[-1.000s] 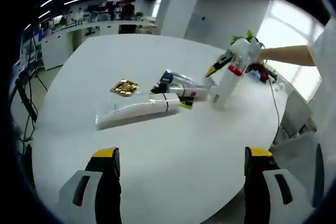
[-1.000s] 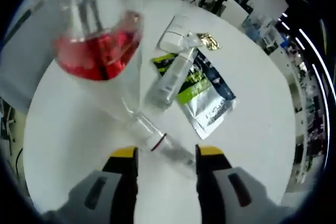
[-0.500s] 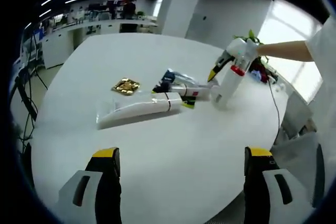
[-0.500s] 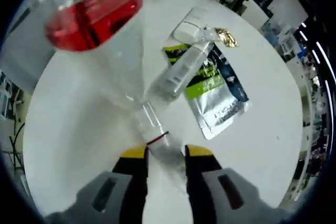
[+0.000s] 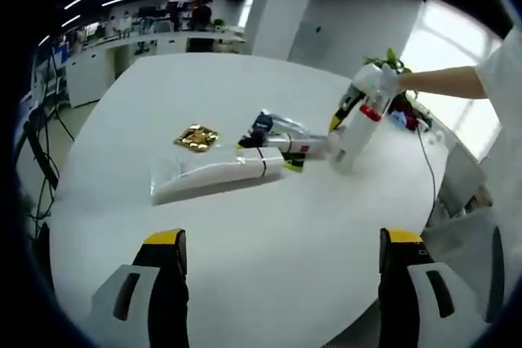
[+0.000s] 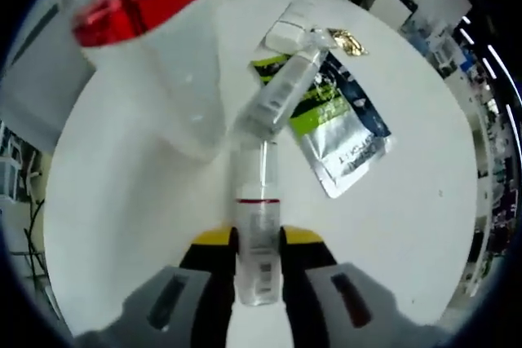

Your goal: Arrange the skincare products in the storage area until every visible bottle or jar stands upright without overlapping.

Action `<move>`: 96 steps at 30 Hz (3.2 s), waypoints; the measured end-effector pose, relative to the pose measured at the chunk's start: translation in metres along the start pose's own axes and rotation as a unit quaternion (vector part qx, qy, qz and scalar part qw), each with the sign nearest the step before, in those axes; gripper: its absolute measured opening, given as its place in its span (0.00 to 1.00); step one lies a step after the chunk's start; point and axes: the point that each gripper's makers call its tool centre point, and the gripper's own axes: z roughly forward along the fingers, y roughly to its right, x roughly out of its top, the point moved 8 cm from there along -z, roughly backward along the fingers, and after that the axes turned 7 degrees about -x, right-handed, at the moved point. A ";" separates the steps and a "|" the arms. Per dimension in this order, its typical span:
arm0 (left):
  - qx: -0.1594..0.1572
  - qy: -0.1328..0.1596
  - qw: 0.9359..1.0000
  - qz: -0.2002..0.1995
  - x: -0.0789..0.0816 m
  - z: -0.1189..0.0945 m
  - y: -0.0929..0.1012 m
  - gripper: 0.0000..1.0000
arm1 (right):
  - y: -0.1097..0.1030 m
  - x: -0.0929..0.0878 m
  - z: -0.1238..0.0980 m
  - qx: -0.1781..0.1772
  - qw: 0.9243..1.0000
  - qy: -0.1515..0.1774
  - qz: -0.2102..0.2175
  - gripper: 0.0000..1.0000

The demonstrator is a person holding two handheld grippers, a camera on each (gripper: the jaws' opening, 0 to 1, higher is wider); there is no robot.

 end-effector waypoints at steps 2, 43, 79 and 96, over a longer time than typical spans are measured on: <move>0.000 0.000 1.000 0.000 0.000 0.000 0.000 0.96 | -0.001 0.001 0.000 0.000 1.000 -0.003 0.003 0.20; -0.024 0.031 0.999 0.036 0.020 -0.015 0.030 0.96 | -0.088 -0.027 -0.070 -0.103 0.965 0.040 0.239 0.19; -0.069 0.044 0.994 0.071 0.020 -0.027 0.073 0.96 | -0.171 0.047 -0.104 -0.179 0.842 0.246 0.445 0.19; -0.180 0.086 0.978 0.056 0.038 -0.031 0.123 0.95 | -0.187 0.120 -0.127 -0.173 0.747 0.410 0.494 0.19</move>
